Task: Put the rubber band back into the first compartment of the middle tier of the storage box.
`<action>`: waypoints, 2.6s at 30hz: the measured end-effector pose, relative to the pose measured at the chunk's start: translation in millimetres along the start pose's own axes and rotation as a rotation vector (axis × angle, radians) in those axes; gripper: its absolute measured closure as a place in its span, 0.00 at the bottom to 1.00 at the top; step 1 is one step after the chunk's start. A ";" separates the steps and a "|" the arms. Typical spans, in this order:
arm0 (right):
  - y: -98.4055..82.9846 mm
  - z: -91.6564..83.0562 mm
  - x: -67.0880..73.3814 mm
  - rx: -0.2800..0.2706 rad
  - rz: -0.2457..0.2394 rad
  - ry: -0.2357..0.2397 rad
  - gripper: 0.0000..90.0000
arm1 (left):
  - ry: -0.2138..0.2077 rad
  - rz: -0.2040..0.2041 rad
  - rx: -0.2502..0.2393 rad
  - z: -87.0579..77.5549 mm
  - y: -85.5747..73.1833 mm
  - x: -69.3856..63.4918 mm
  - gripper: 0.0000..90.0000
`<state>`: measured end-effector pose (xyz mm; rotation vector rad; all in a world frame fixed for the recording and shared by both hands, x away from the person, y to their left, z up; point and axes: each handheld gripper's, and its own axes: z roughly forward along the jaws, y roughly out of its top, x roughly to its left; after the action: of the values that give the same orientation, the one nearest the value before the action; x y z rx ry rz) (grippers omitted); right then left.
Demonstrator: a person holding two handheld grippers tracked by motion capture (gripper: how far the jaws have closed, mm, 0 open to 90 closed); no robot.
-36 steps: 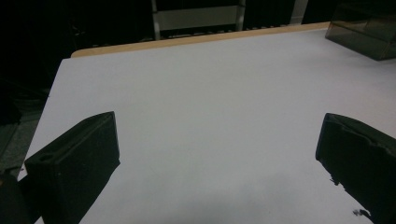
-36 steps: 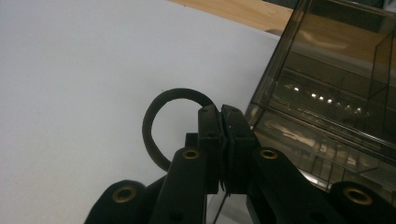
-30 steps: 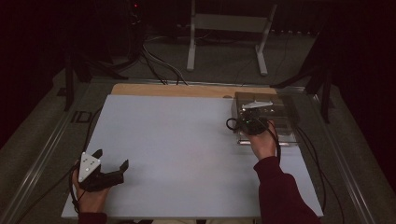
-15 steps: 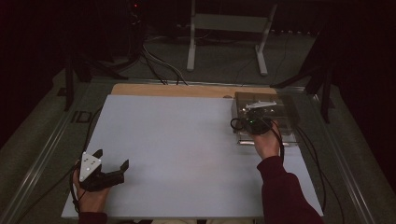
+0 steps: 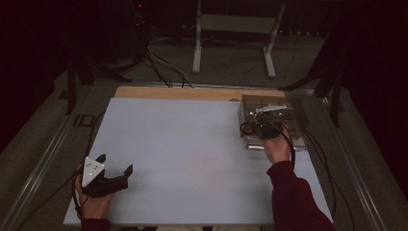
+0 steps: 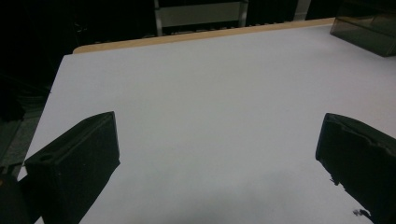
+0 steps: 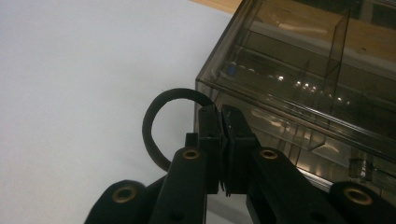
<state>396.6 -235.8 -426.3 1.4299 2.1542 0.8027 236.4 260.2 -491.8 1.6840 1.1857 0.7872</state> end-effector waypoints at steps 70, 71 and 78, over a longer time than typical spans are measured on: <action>-40.6 22.8 -21.0 0.141 -0.016 -0.051 0.98 | -0.007 -0.001 0.013 2.2 -1.3 -0.7 0.00; -40.6 23.3 -20.7 0.141 -0.015 -0.050 0.98 | -0.007 -0.001 0.013 2.3 -1.3 -0.8 0.00; -40.7 24.9 -21.1 0.143 -0.012 -0.045 0.97 | -0.008 -0.002 0.013 2.5 -1.4 -1.0 0.00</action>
<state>392.8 -261.9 -471.3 1.4883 2.2223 0.6172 237.7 258.7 -494.1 1.6949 1.1898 0.7726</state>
